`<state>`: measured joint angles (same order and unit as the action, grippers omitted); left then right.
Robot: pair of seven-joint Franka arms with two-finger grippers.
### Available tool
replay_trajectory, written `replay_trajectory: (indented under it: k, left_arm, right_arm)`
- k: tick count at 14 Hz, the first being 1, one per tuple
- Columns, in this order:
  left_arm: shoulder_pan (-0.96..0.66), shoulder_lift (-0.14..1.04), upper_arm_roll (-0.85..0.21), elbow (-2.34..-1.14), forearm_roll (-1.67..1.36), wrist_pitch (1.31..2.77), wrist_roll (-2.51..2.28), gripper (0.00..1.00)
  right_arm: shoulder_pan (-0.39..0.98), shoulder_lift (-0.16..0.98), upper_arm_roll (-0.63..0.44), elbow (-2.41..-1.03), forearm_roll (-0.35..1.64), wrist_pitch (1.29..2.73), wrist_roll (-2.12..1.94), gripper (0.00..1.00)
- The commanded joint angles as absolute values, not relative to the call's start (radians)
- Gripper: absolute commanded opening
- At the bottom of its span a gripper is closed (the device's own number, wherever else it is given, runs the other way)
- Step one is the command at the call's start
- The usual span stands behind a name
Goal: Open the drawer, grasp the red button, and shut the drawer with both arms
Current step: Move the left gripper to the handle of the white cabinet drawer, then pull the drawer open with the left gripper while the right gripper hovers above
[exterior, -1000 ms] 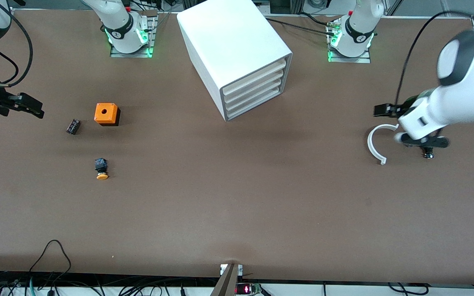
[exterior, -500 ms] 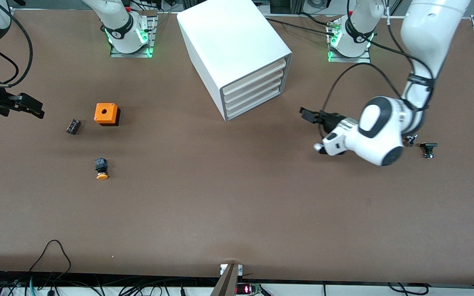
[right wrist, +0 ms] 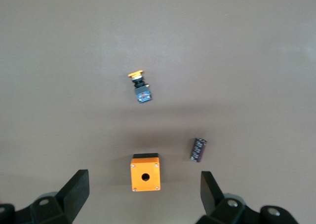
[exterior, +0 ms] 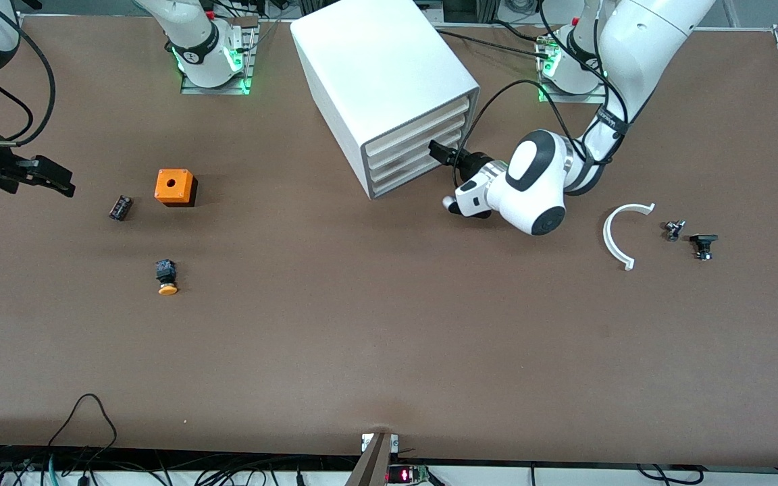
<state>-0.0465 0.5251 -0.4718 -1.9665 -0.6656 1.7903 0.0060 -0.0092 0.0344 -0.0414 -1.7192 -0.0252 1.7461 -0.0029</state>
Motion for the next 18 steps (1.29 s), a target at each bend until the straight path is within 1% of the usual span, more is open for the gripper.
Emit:
replay_trajectory:
  k: [1, 3, 4, 5, 6, 7, 9, 11, 13, 15, 16, 17, 18]
  left_arm:
    - [-0.034, 0.494, -0.488, -2.031, -0.692, 1.799, 0.034, 0.99]
    - [-0.034, 0.492, -0.505, -2.042, -0.693, 1.801, 0.034, 0.96]
    - [-0.034, 0.491, -0.506, -2.042, -0.693, 1.801, 0.034, 0.89]
    - [-0.034, 0.491, -0.506, -2.040, -0.692, 1.801, 0.034, 0.72]
    - [-0.031, 0.483, -0.506, -2.040, -0.690, 1.801, 0.041, 0.22]
    - [-0.022, 0.477, -0.505, -2.036, -0.690, 1.796, 0.057, 0.00]
    - [0.007, 0.463, -0.493, -2.022, -0.678, 1.798, 0.061, 0.00]
    - [0.043, 0.463, -0.445, -1.982, -0.678, 1.798, 0.060, 0.00]
    - [0.048, 0.463, -0.390, -1.925, -0.678, 1.798, 0.055, 0.00]
    - [0.055, 0.463, -0.376, -1.904, -0.678, 1.793, 0.049, 0.00]
    - [0.057, 0.462, -0.382, -1.911, -0.690, 1.783, 0.046, 0.00]
    - [0.045, 0.463, -0.403, -1.923, -0.698, 1.763, 0.029, 0.10]
    - [0.041, 0.463, -0.438, -1.949, -0.754, 1.763, -0.006, 0.31]
  right_arm:
    - [0.012, 0.078, -0.029, -1.700, 0.076, 1.755, -0.002, 1.00]
    - [0.104, 0.132, -0.018, -1.683, 0.095, 1.823, -0.003, 1.00]
    - [0.168, 0.155, -0.020, -1.671, 0.088, 1.868, -0.005, 1.00]
    - [0.220, 0.176, -0.020, -1.654, 0.083, 1.890, -0.006, 1.00]
    - [0.269, 0.198, -0.020, -1.635, 0.080, 1.896, -0.005, 1.00]
    - [0.323, 0.227, -0.020, -1.609, 0.081, 1.898, -0.005, 1.00]
    - [0.472, 0.290, -0.021, -1.534, 0.060, 1.901, -0.003, 1.00]
    - [0.578, 0.352, -0.021, -1.468, -0.001, 1.969, 0.003, 1.00]
    - [0.632, 0.394, -0.021, -1.439, 0.000, 2.031, 0.002, 1.00]
    - [0.653, 0.413, -0.020, -1.428, -0.002, 2.057, -0.005, 1.00]
    - [0.658, 0.413, -0.020, -1.427, -0.002, 2.057, -0.005, 1.00]
    - [0.657, 0.413, -0.021, -1.427, -0.002, 2.057, -0.006, 1.00]
    - [0.652, 0.411, -0.026, -1.421, -0.003, 2.053, -0.009, 1.00]
